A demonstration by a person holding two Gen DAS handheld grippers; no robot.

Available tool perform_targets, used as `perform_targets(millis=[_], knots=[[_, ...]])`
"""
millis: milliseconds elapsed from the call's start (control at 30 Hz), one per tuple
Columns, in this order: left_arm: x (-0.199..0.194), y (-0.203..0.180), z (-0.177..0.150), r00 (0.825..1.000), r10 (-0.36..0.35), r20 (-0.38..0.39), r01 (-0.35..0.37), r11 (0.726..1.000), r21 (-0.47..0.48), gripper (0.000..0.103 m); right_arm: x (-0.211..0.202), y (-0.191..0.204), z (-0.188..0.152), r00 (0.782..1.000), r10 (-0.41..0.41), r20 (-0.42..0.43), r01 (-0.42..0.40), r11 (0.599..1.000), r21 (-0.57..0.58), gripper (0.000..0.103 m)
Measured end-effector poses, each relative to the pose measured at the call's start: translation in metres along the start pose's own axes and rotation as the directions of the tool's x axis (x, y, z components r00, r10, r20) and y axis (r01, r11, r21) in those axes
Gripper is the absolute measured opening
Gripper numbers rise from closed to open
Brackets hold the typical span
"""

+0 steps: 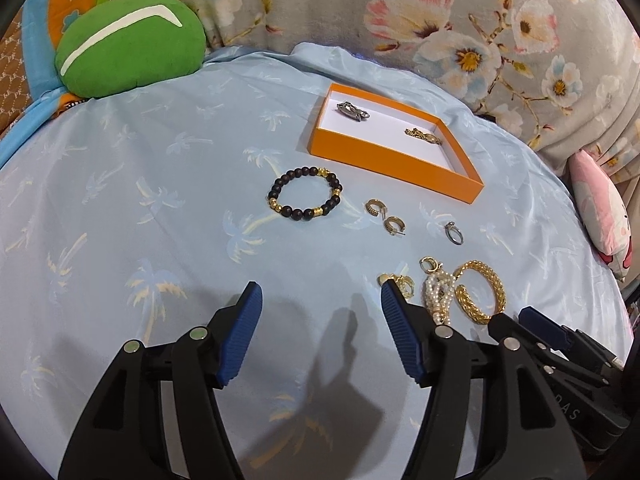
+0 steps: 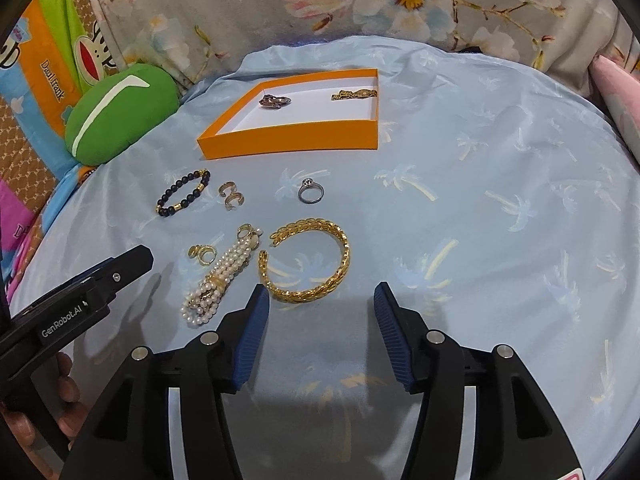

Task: Organize jewelry
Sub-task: 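Close the right tool around the gold chain bangle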

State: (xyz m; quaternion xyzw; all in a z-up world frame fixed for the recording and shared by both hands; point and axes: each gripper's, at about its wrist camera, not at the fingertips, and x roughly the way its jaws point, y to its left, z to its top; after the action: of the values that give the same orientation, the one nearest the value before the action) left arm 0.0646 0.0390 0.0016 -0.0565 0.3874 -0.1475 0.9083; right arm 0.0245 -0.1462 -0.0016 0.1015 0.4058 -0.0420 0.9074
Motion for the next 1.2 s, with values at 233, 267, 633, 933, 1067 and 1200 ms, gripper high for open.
perform_targets(millis=[233, 267, 633, 933, 1067, 1200], knots=[[0.002, 0.002, 0.0, 1.0, -0.005, -0.006, 0.005, 1.0, -0.009, 0.06, 0.012, 0.011, 0.006, 0.999, -0.025, -0.024, 0.024, 0.999, -0.028, 0.064], [0.002, 0.002, 0.0, 1.0, -0.006, -0.009, 0.006, 1.0, -0.011, 0.06, 0.014, 0.012, 0.007, 0.999, -0.03, -0.026, 0.029, 0.999, -0.03, 0.065], [0.005, 0.007, -0.001, 1.0, -0.015, -0.022, 0.015, 0.999, -0.037, 0.06, 0.019, 0.009, 0.014, 0.999, -0.05, -0.022, 0.05, 0.999, -0.006, 0.051], [0.011, 0.01, 0.018, 0.999, 0.054, 0.008, -0.054, 0.998, 0.01, 0.06, 0.015, 0.001, 0.013, 1.0, -0.024, -0.012, 0.025, 0.999, 0.033, 0.051], [0.01, 0.013, 0.018, 1.0, 0.03, -0.007, -0.03, 1.0, 0.0, 0.06, 0.011, -0.002, 0.011, 1.0, -0.025, -0.007, 0.025, 0.999, 0.04, 0.051], [0.002, -0.002, 0.006, 1.0, -0.004, -0.02, 0.005, 0.999, 0.035, 0.061, 0.005, -0.01, 0.006, 0.999, -0.04, 0.001, 0.04, 0.998, 0.05, 0.051]])
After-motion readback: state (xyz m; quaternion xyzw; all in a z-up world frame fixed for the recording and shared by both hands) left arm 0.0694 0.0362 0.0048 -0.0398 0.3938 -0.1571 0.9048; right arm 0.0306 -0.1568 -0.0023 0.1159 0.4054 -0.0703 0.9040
